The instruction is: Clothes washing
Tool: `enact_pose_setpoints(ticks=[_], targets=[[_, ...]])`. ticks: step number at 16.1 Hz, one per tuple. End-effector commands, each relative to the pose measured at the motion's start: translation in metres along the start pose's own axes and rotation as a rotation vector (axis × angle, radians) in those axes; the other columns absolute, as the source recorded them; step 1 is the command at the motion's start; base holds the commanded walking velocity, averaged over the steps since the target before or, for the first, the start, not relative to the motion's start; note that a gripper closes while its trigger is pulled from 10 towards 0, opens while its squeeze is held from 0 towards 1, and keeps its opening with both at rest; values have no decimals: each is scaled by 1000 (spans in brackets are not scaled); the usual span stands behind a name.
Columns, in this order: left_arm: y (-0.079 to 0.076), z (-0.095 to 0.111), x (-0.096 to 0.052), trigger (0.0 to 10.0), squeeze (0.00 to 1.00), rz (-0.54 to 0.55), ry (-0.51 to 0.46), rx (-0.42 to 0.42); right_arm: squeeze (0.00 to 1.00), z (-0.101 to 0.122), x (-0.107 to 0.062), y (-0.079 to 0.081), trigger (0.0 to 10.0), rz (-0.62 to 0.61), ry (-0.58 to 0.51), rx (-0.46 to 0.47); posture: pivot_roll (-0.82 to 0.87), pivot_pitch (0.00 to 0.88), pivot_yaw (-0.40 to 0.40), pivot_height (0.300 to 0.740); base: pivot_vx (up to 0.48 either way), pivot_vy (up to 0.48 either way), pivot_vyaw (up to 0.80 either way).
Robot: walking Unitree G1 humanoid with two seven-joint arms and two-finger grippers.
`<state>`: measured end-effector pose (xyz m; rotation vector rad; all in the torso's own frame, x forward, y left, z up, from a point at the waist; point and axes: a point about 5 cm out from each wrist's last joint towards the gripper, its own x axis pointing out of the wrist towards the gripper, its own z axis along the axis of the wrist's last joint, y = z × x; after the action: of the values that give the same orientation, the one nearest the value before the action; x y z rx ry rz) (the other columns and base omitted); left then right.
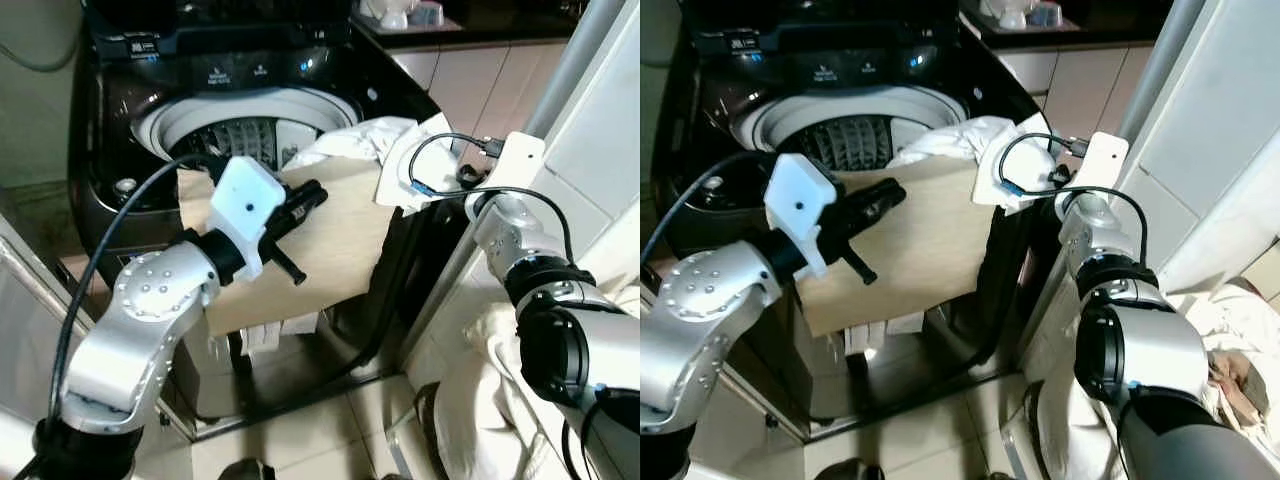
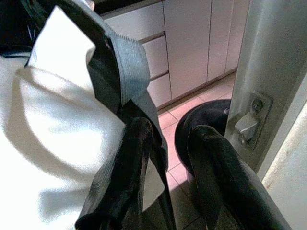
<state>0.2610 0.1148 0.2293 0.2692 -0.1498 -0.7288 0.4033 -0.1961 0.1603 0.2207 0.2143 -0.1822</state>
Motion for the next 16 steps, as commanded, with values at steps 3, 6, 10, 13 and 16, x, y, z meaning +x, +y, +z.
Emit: enact_pose_setpoints(ticks=[3,6,10,13,16], targets=[[-1,0,-3,10000,0,5,10,5,0,5,0,36,10000,132,24,-17,109,62,-43,740,0,0,0],[-1,1,-3,10000,0,11,11,1,0,18,-4,69,10000,275,-11,52,114,59,-51,740,0,0,0],[3,1,-4,10000,0,30,11,13,0,94,-16,96,10000,518,-323,281,109,47,-49,740,0,0,0],[8,2,2,10000,0,61,-1,8,0,144,-28,85,10000,611,-538,403,94,21,-46,740,0,0,0],[11,-8,11,10000,0,167,21,-72,0,137,-23,52,10000,447,-563,120,52,0,-24,740,0,0,0]])
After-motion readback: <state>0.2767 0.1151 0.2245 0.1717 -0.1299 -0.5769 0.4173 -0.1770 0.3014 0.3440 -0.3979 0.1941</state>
